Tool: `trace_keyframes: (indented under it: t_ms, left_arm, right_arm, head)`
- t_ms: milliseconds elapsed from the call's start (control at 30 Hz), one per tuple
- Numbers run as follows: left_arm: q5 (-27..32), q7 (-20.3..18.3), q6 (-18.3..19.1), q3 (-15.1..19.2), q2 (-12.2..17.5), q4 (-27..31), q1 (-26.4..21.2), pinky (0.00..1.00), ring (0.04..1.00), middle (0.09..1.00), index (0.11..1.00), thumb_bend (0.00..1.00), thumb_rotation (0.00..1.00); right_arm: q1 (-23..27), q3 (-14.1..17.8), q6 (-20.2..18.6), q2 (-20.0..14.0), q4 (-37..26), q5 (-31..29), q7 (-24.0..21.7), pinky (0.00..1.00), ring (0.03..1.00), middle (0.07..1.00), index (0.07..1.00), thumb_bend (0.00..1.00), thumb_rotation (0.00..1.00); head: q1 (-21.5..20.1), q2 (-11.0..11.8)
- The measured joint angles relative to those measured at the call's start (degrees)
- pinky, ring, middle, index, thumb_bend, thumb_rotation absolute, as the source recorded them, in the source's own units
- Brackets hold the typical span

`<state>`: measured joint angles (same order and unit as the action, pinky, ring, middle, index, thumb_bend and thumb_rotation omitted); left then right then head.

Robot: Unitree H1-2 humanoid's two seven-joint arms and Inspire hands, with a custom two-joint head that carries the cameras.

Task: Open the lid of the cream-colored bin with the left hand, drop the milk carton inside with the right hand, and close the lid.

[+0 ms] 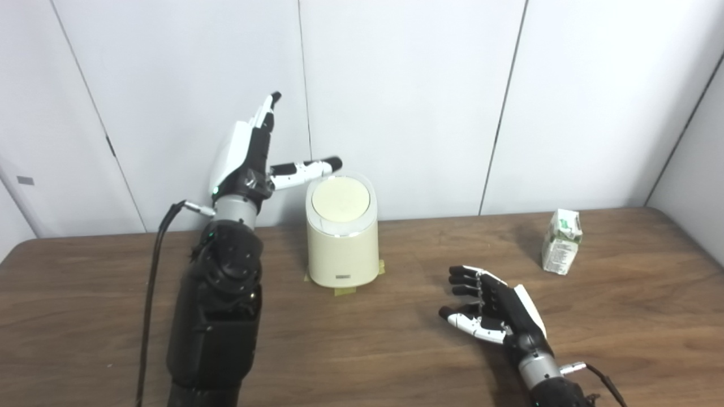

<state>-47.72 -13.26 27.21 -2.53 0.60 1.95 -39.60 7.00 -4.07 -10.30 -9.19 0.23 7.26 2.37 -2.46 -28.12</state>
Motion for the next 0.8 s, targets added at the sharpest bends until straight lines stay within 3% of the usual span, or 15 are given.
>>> trace_keyframes:
  t_ms: [167, 400, 567, 800]
  left_arm:
    - [-3.8, 0.8, 0.0, -1.7, 0.2, -5.3, -0.8, 1.0, 1.0, 1.0, 1.0, 0.92, 0.29]
    - [-6.1, 5.8, 0.0, -4.8, 2.0, -12.5, -3.8, 1.0, 1.0, 1.0, 1.0, 0.95, 0.21]
    - [-6.1, 8.4, 0.0, -6.4, 2.7, -15.8, -4.2, 1.0, 1.0, 1.0, 1.0, 0.96, 0.22]
    - [-6.1, 8.3, 0.0, -6.2, 2.7, -18.0, -4.1, 1.0, 1.0, 1.0, 1.0, 0.96, 0.22]
  right_arm:
    - [0.0, -0.3, 0.1, 0.0, 0.0, 0.5, 0.4, 0.68, 0.723, 0.737, 0.728, 0.31, 0.04]
    - [-0.2, -0.6, 0.1, 0.0, -0.3, 1.0, 0.9, 0.68, 0.729, 0.741, 0.731, 0.31, 0.08]
    - [-0.2, -0.6, 0.1, 0.0, -0.4, 1.0, 0.9, 0.69, 0.734, 0.744, 0.736, 0.31, 0.06]
    - [-0.3, -0.6, 0.1, 0.2, -0.6, 0.9, 1.0, 0.68, 0.73, 0.746, 0.728, 0.32, 0.07]
  head:
    - [-0.4, 0.0]
    - [-0.1, 0.1]
    - [0.2, 0.0]
    - [-0.4, -0.4]
